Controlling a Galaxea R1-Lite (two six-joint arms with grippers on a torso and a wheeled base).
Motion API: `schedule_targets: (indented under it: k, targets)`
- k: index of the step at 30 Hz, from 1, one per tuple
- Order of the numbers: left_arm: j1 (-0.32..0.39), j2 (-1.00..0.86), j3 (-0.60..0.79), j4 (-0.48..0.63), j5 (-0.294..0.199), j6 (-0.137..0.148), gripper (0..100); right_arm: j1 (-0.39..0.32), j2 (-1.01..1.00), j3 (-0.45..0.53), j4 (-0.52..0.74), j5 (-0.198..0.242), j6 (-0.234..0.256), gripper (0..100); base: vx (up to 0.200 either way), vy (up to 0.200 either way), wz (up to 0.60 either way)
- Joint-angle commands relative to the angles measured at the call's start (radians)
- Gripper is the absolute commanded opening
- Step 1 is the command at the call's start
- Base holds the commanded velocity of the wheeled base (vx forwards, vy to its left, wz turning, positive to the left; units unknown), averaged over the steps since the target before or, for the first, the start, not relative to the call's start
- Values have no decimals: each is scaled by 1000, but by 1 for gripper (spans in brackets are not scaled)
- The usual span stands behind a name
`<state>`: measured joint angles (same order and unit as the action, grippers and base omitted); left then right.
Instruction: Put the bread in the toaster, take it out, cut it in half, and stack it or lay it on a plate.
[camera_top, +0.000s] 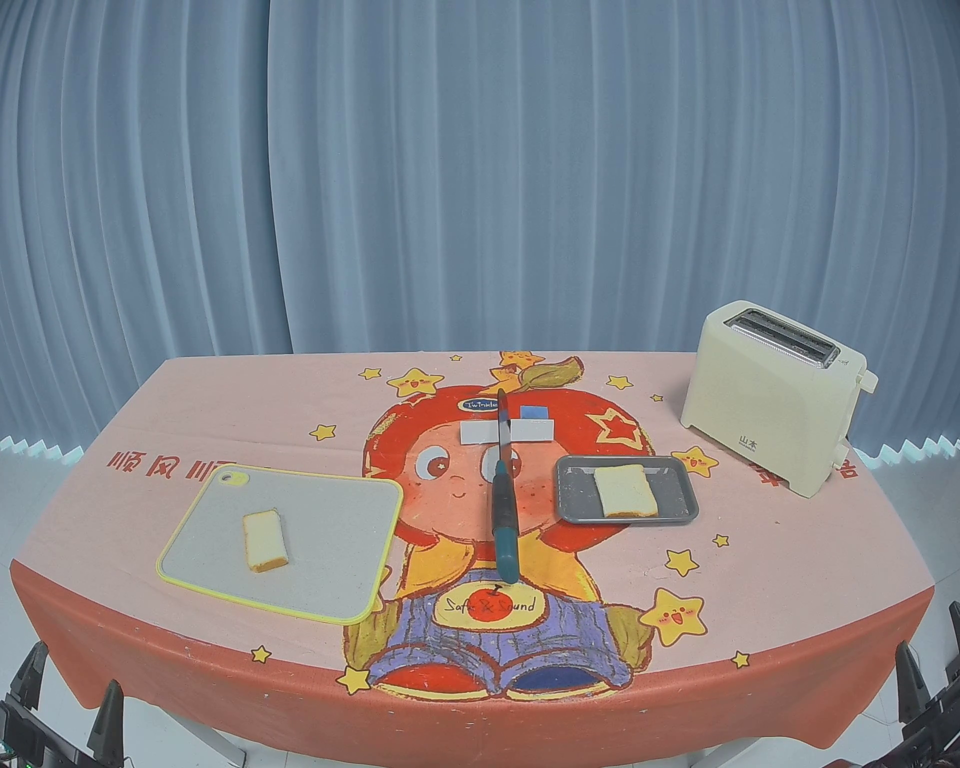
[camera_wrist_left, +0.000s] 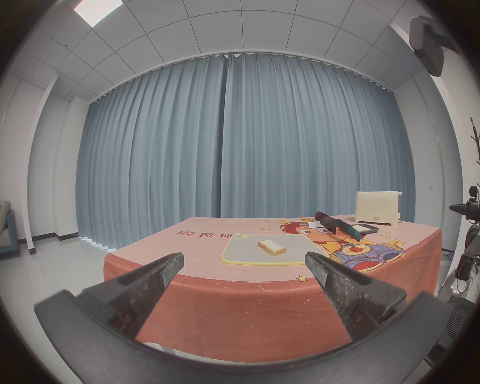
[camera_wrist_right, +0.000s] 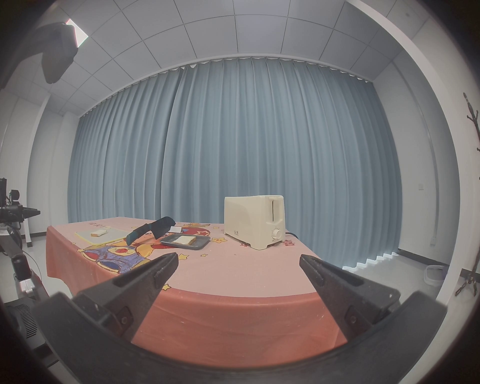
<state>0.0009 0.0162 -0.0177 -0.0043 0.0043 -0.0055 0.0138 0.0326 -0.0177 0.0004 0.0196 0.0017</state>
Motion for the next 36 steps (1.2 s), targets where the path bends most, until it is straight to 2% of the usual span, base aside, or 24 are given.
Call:
schedule_targets:
  k: [1,5,36]
  targets:
    - [1,-10,18,0,0,1,100,-9,-33,18,-5,-3,1,100,0,0,0]
    - [1,-10,18,0,-1,-1,100,-8,-33,18,-5,-10,15,100,0,0,0]
    - [1,-10,18,0,2,-2,100,-11,-33,18,-3,-4,14,100,0,0,0]
